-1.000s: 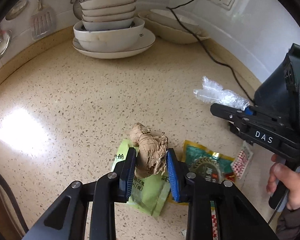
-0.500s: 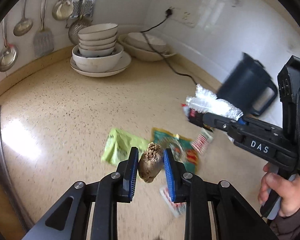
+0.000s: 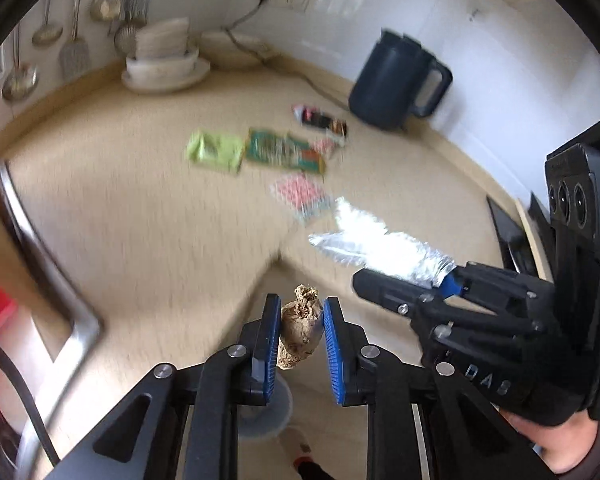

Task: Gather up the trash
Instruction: 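Carry the ginger and plastic bag over the blue bin and open both grippers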

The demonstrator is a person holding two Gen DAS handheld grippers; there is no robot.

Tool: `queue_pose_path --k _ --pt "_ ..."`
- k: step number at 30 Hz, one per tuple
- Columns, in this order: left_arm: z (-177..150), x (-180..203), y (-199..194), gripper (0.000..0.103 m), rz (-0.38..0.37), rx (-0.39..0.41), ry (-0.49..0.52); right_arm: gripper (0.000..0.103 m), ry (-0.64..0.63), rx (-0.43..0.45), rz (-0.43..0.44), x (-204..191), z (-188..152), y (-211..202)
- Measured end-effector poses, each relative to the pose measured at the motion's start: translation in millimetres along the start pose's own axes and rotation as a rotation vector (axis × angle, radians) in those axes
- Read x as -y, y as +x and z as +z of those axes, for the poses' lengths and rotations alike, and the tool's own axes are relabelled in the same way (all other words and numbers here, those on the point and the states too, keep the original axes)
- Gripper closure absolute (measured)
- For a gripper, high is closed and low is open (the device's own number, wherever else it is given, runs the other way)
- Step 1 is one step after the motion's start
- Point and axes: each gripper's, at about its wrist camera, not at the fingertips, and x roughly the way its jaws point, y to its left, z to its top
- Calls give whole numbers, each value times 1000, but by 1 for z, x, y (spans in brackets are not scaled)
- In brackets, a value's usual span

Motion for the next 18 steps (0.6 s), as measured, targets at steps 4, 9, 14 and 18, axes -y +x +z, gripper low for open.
queue_pose_path --k 4,9,14,18 --pt "-35 -5 14 86 1 -83 -18 77 20 -68 -4 -8 -40 11" --pt "-64 -15 57 86 21 -170 -43 77 51 -145 0 0 -92 44" --pt "-102 -23 107 86 46 -246 -47 77 63 -221 6 14 -137 91" --pt "-116 -30 138 89 54 -282 -55 77 78 -273 7 29 -163 123"
